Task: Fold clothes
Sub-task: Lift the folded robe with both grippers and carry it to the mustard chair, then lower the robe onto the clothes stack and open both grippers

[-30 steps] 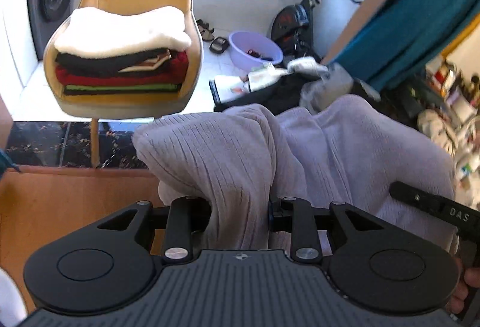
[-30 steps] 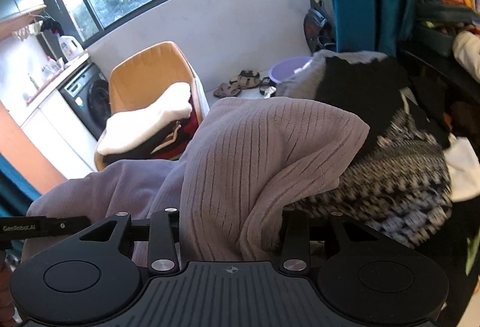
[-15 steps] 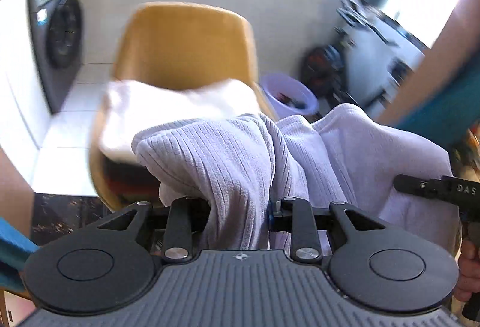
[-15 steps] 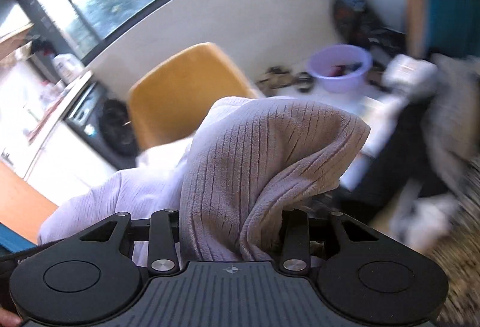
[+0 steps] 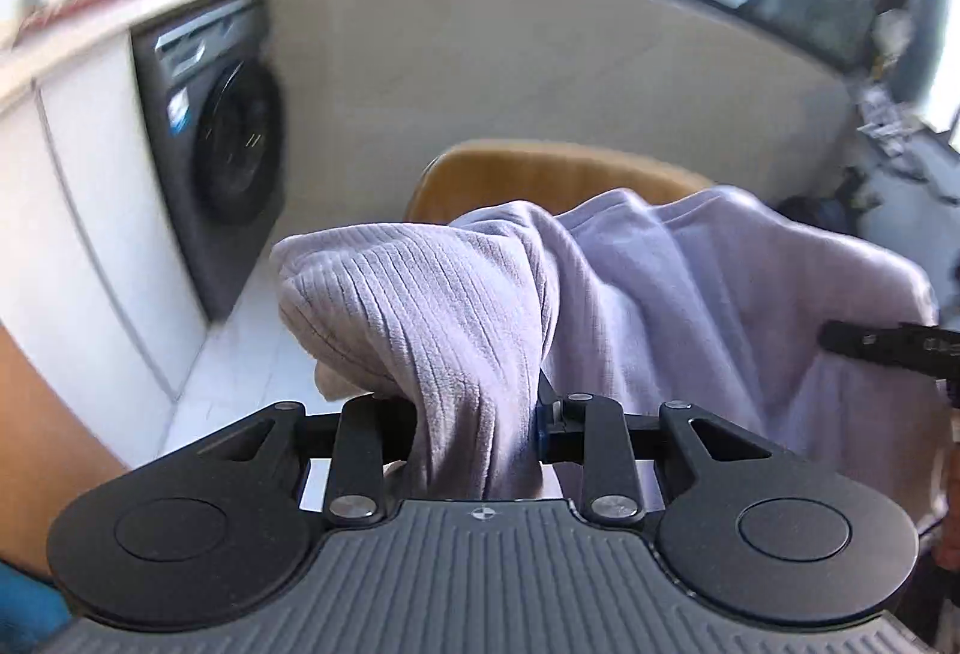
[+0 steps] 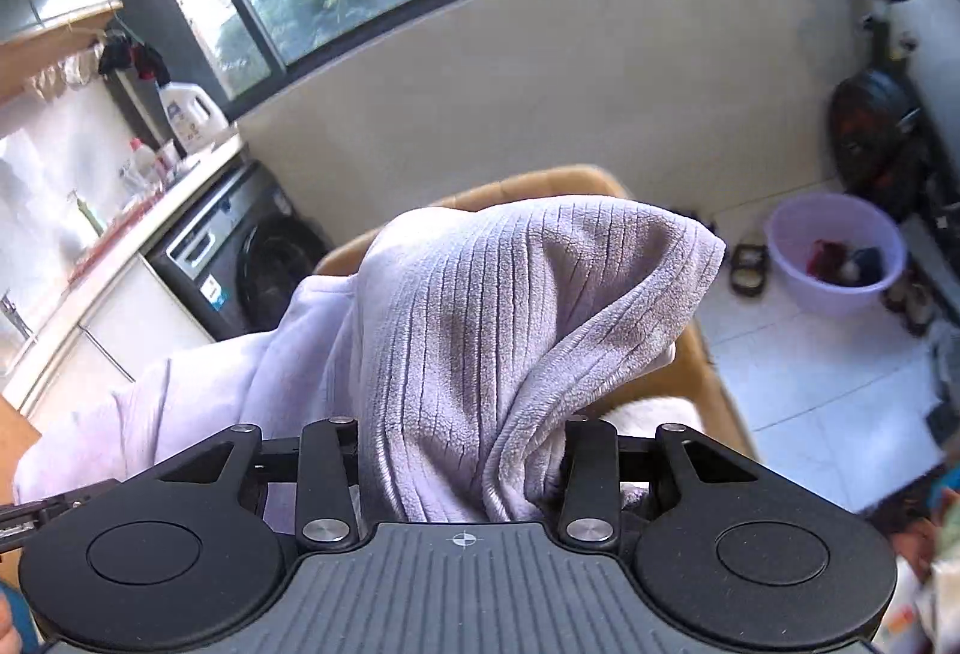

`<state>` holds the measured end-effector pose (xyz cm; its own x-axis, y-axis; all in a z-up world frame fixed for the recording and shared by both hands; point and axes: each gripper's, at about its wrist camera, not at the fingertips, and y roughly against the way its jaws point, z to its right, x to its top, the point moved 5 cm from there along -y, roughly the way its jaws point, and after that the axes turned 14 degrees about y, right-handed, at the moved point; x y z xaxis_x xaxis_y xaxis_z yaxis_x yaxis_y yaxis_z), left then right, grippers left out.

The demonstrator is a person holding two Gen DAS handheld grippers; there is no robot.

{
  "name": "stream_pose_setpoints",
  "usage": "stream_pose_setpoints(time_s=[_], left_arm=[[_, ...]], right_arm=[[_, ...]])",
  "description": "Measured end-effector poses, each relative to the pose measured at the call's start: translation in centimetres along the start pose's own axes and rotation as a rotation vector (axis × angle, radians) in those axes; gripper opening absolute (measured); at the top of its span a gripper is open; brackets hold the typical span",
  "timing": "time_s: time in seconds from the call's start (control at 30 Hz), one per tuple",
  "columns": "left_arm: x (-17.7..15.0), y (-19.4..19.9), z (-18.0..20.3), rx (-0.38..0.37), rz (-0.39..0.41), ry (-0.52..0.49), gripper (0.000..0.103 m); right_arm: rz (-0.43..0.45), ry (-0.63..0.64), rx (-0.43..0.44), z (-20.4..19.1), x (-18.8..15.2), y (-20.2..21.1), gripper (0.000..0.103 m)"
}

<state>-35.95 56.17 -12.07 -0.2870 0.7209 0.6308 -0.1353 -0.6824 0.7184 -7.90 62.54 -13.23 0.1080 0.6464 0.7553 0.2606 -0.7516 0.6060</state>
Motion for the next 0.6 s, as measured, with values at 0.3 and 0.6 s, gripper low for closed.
stream_pose_setpoints(time_s=[0.3,0.6], left_arm=[[-0.3,-11.2,-1.2,0.081,-0.157,0.045,0.030],[-6.3,-19.9,-5.6,0.319,-0.322,-0.211,0.055]], right_arm=[[-0.232,0.075,-0.026,3.6,0.2,-12.9,0.036],[-0.400,0.207,-0.178,4.4,-9.0,-20.9,0.061]])
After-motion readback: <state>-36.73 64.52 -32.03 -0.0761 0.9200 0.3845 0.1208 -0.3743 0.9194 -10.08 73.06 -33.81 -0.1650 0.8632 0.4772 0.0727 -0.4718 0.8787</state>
